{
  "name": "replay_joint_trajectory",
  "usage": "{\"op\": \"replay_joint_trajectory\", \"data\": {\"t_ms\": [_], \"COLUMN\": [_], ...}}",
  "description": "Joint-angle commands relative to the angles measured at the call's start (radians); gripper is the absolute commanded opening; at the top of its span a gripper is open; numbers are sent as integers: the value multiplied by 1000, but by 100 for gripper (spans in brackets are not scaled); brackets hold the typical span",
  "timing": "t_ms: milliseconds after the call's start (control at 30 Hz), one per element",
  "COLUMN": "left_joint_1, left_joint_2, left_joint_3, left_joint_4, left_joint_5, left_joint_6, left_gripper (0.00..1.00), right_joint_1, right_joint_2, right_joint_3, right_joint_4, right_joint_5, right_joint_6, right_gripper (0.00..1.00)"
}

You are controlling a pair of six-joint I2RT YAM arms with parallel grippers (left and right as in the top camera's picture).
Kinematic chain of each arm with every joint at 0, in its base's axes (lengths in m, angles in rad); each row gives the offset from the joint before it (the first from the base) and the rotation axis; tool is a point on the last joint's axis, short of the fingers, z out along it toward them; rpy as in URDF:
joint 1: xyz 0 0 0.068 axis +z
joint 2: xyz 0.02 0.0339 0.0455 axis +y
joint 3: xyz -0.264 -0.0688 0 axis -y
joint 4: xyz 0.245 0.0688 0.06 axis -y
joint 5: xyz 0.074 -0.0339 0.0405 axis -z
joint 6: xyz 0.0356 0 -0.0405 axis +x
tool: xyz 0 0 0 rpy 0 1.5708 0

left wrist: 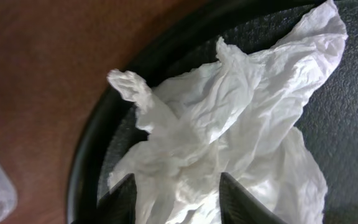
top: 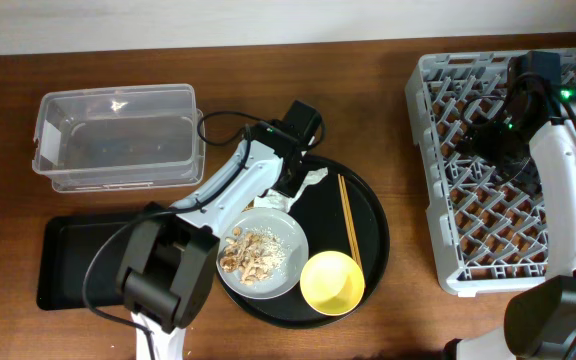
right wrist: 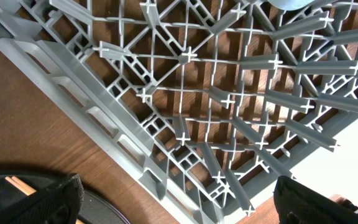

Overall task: Sort waste into correct bins and load items into the dishwasher rack
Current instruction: 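Grasp the crumpled white tissue with the left gripper and lift it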

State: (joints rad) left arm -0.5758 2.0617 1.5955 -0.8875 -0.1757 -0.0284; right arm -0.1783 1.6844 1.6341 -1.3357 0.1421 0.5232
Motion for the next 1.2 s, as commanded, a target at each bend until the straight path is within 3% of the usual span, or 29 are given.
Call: {"op": "replay_joint_trajectory", "data": {"t_ms": [0, 267, 467, 800, 1167], "left_joint_1": [3, 2, 2, 3, 109], "left_joint_2": [59, 57, 57, 53, -89], "left_joint_3": [7, 87, 232, 419, 485], "left_joint_4": [-7, -102, -247, -419, -456], "left_joint_5": [22, 22, 29, 109, 89], "left_joint_6": [-3, -6, -92, -92, -118], "left_gripper": [14, 1, 1, 1, 1], "right_joint_1": [-5, -5, -5, -5, -5], "right_joint_2": [4, 4, 4, 4, 4], "right_joint_3": [2, 2, 2, 2, 2], "right_joint_4": [-3, -3, -3, -3, -3], "right_joint_5": [20, 20, 20, 20, 20], "right_joint_6": [9, 9, 9, 9, 9], "right_gripper": [99, 99, 99, 99, 99]}}
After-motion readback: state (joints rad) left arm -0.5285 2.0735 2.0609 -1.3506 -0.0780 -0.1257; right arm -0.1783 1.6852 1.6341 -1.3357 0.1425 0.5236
